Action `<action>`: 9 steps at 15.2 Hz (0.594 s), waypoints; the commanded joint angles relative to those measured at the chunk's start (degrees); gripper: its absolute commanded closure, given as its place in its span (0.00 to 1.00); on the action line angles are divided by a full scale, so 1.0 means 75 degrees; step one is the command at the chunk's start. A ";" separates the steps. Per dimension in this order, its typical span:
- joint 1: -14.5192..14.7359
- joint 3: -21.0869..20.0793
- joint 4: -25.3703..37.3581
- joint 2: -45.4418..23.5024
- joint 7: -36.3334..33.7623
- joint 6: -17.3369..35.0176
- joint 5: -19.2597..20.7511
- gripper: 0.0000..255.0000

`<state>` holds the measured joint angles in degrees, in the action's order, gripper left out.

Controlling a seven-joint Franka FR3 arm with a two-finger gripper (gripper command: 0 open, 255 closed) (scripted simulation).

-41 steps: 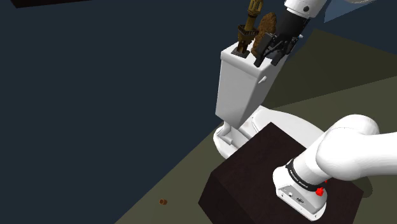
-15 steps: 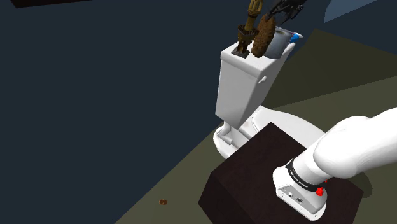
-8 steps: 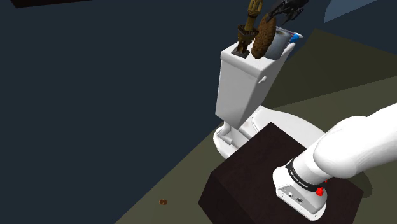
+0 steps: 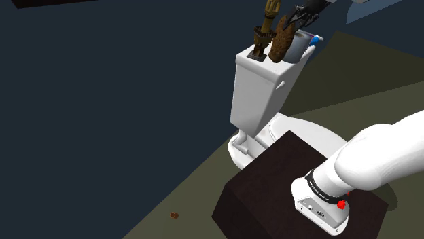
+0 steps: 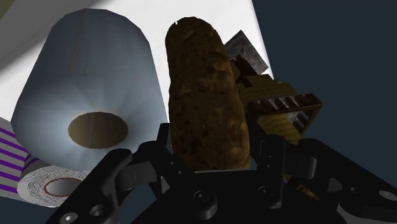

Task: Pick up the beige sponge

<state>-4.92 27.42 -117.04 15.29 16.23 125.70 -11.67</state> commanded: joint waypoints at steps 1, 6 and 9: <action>-0.0014 0.0017 -0.0022 -0.0005 -0.0003 0.0000 0.0014 1.00; -0.0013 0.0017 -0.0018 -0.0008 -0.0003 -0.0002 0.0014 1.00; -0.0021 0.0006 0.0191 -0.0016 -0.0053 -0.0200 0.0036 1.00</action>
<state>-5.01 27.51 -116.13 15.07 16.11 124.77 -11.58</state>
